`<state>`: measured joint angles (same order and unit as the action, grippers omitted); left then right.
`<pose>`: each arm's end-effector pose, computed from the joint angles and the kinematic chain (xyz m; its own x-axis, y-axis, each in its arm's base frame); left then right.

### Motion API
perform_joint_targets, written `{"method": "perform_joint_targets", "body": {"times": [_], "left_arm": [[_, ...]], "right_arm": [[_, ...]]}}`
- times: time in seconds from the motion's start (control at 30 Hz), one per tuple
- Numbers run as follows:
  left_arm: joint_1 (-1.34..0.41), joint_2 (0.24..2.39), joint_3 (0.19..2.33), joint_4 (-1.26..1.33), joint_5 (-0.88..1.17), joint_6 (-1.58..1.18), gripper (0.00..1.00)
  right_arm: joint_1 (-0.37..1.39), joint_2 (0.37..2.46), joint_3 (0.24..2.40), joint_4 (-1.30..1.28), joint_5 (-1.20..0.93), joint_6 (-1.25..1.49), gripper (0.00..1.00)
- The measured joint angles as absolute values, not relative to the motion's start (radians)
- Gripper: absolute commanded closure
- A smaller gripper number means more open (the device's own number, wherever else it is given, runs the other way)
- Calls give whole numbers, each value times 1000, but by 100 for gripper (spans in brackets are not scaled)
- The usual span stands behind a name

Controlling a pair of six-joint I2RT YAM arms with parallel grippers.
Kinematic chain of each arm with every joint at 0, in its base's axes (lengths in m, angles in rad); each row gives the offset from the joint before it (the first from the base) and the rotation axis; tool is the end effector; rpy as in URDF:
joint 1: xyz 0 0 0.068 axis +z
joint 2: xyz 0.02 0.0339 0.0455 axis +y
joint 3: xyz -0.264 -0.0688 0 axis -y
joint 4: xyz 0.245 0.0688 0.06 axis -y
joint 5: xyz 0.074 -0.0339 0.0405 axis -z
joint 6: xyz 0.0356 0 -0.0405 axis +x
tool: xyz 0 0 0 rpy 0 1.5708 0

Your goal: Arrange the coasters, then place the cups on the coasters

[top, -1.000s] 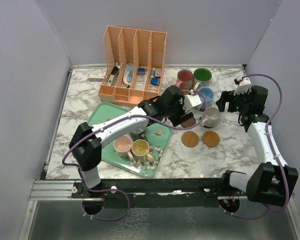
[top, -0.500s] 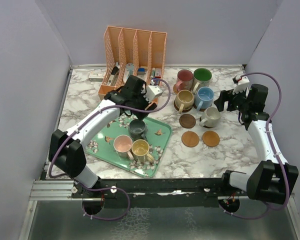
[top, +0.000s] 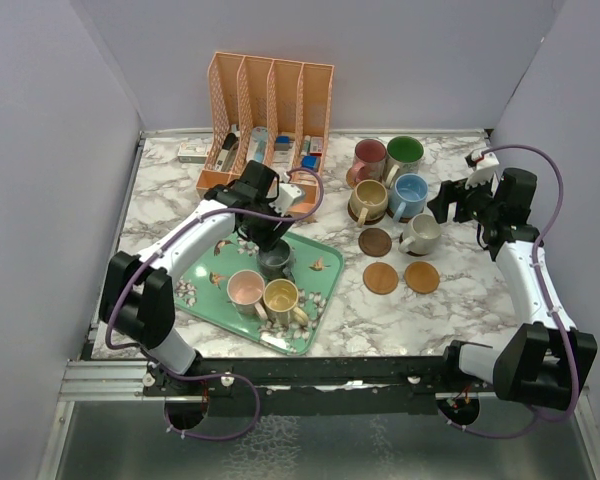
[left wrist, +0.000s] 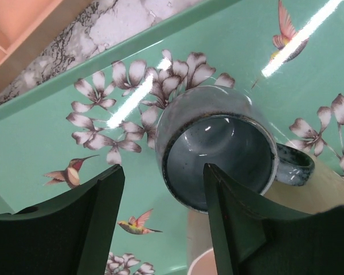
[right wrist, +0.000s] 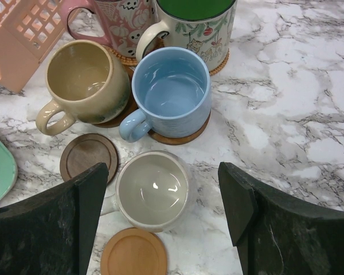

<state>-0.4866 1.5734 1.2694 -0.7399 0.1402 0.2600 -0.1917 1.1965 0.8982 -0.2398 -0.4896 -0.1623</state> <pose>0.2870 -0.1575 0.2670 -0.6034 0.6072 -0.5170 0.7039 0.7102 0.0125 0.2641 -0.0342 0.2905 -0.4596 -0.0561 -0.8863 -0.3066 0.9467 0.0991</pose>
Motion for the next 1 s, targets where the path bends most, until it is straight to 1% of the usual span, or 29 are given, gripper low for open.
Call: {"method": "perform_joint_targets", "body": {"times": [0.33,0.67,1.0], "left_arm": [[-486,1655,1268,-743,140,238,59],[-486,1723,1285,-745,146,234,71],[-510,1790,1359,-750,184,252,72]], "right_arm": [[-192,1188,898,-240,-492,-162,21],[-192,1183,898,-239,-493,-163,21],[-192,1180,896,-239,-493,-163,21]]}}
